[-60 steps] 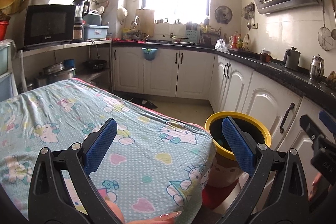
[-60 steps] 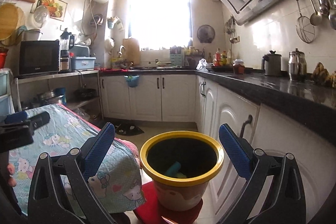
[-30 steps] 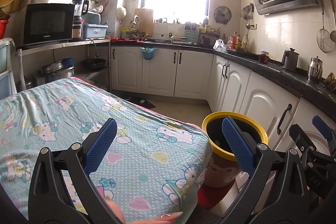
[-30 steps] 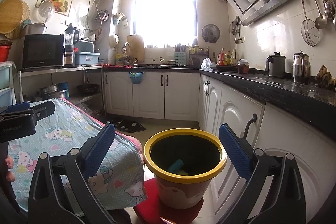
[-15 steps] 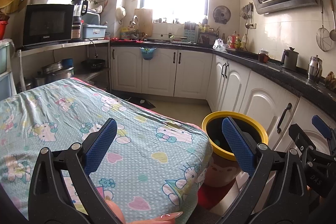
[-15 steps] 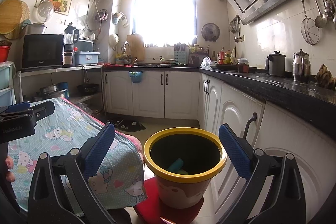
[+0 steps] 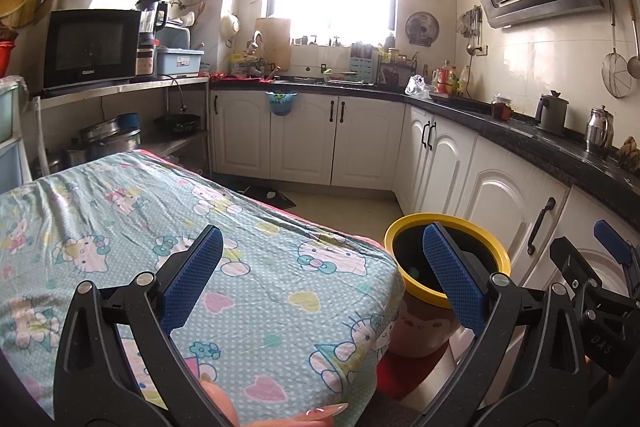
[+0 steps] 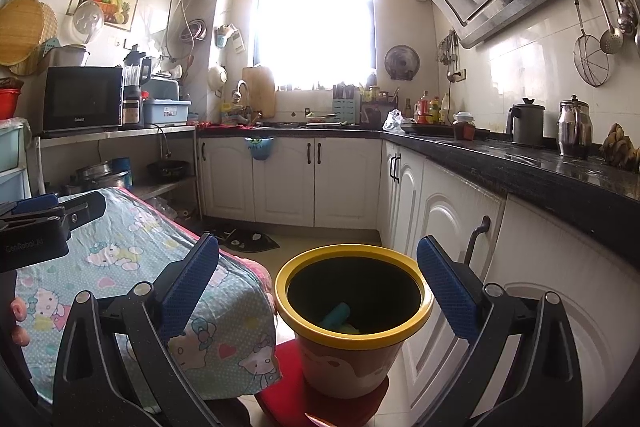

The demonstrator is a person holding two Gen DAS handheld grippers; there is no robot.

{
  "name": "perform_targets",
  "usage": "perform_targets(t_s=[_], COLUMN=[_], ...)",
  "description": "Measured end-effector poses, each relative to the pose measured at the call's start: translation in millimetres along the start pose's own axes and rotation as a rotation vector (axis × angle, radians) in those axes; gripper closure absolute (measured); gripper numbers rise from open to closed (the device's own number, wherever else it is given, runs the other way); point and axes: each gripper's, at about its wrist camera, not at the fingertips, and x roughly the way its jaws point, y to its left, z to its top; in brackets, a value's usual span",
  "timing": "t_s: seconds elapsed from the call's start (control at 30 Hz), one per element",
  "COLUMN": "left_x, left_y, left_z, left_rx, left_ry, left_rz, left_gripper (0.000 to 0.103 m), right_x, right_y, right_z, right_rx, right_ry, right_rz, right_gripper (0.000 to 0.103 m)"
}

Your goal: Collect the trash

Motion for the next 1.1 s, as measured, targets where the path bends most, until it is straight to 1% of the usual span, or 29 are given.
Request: perform_targets(t_s=[0.4, 0.57, 0.73, 0.87, 0.9, 0.97, 1.0, 1.03, 1.07, 1.1], left_x=[0.1, 0.7, 3.3, 1.7, 1.0, -5.1, -10.7, -15.5, -24.4, -35.8], left_y=[0.4, 3.3, 4.1, 11.5, 16.1, 40.4, 58.3, 73.7, 99.6, 130.1], left_z=[0.3, -0.2, -1.8, 0.0, 1.2, 4.6, 5.7, 5.4, 3.6, -0.2], left_rx=[0.002, -0.002, 0.003, -0.028, -0.040, -0.104, -0.133, -0.150, -0.179, -0.215], left_ry=[-0.001, 0.004, 0.028, 0.059, 0.073, 0.119, 0.140, 0.154, 0.166, 0.174], left_rz=[-0.001, -0.014, -0.022, -0.033, -0.032, -0.032, -0.001, 0.039, 0.106, 0.185], left_gripper=[0.011, 0.011, 0.011, 0.011, 0.011, 0.011, 0.011, 0.011, 0.011, 0.011], right_x=[-0.3, -0.3, 0.1, 2.7, 4.2, 7.9, 11.2, 14.6, 17.0, 19.1], right_y=[0.3, 1.2, 2.8, 7.9, 14.3, 26.8, 40.2, 56.1, 75.0, 102.7], right_z=[0.5, 0.1, 0.6, 2.0, 3.3, 7.4, 10.0, 12.1, 14.1, 16.5], right_rx=[-0.001, -0.002, -0.008, -0.014, -0.022, -0.048, -0.073, -0.104, -0.133, -0.163], right_ry=[0.000, 0.001, 0.005, 0.008, 0.012, 0.003, 0.007, 0.013, 0.018, 0.028], right_rz=[-0.001, 0.000, 0.005, 0.021, 0.044, 0.086, 0.129, 0.183, 0.241, 0.333], right_gripper=[0.006, 0.006, 0.006, 0.006, 0.006, 0.006, 0.006, 0.006, 0.006, 0.006])
